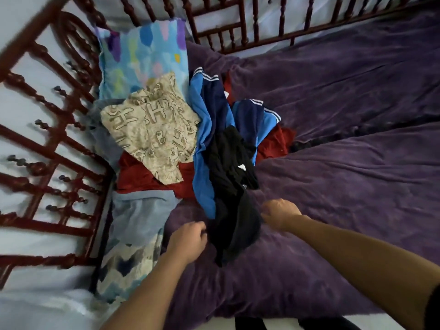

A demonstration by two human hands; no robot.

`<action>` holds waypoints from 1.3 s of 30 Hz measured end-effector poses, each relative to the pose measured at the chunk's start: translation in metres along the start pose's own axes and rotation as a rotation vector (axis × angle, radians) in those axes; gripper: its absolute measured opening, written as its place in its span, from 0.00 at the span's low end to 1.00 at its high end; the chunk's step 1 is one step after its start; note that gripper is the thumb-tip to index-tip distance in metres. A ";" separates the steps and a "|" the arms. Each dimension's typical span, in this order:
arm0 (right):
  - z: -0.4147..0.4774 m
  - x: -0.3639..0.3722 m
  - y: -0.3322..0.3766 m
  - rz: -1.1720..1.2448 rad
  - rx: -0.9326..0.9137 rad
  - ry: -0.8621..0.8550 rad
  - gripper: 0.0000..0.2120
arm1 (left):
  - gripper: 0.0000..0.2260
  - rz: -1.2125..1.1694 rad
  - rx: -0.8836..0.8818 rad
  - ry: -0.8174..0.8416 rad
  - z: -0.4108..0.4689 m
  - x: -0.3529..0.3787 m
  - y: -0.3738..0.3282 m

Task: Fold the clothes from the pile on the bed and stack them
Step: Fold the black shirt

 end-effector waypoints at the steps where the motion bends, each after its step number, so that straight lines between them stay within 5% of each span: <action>1: 0.011 0.006 -0.002 0.027 0.076 -0.001 0.12 | 0.11 -0.007 0.042 0.018 0.022 0.007 0.006; 8: 0.089 0.030 -0.012 0.257 0.429 -0.091 0.22 | 0.13 -0.016 0.237 -0.006 0.151 0.027 0.032; 11: 0.132 0.050 -0.021 0.302 0.526 -0.151 0.14 | 0.14 -0.031 0.325 -0.074 0.213 0.029 0.026; 16: 0.174 0.098 -0.048 0.378 0.731 -0.203 0.18 | 0.19 -0.073 0.470 -0.237 0.315 0.030 -0.013; 19: 0.170 0.115 -0.056 0.353 0.811 -0.227 0.10 | 0.25 -0.072 0.474 -0.234 0.365 0.046 -0.039; 24: 0.120 0.083 -0.042 0.306 0.660 -0.548 0.05 | 0.39 0.243 0.669 -0.095 0.389 0.086 -0.083; 27: 0.075 0.055 -0.052 0.357 0.640 -0.702 0.05 | 0.32 0.350 0.723 -0.027 0.369 0.098 -0.101; 33: 0.010 0.025 -0.083 0.480 0.712 -0.792 0.08 | 0.06 0.162 0.786 -0.156 0.311 0.055 -0.131; 39: -0.037 -0.032 -0.080 0.327 0.455 -0.800 0.13 | 0.13 -0.096 0.847 -0.139 0.244 -0.016 -0.162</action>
Point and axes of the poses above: each hand's wrist, its own z-axis towards the middle knuckle, its own x-axis out of the palm, y = z × x, the point moved 9 cm from there along z, towards the middle knuckle, and after that the axes turned 13 degrees about -y, right-handed, at the moved point
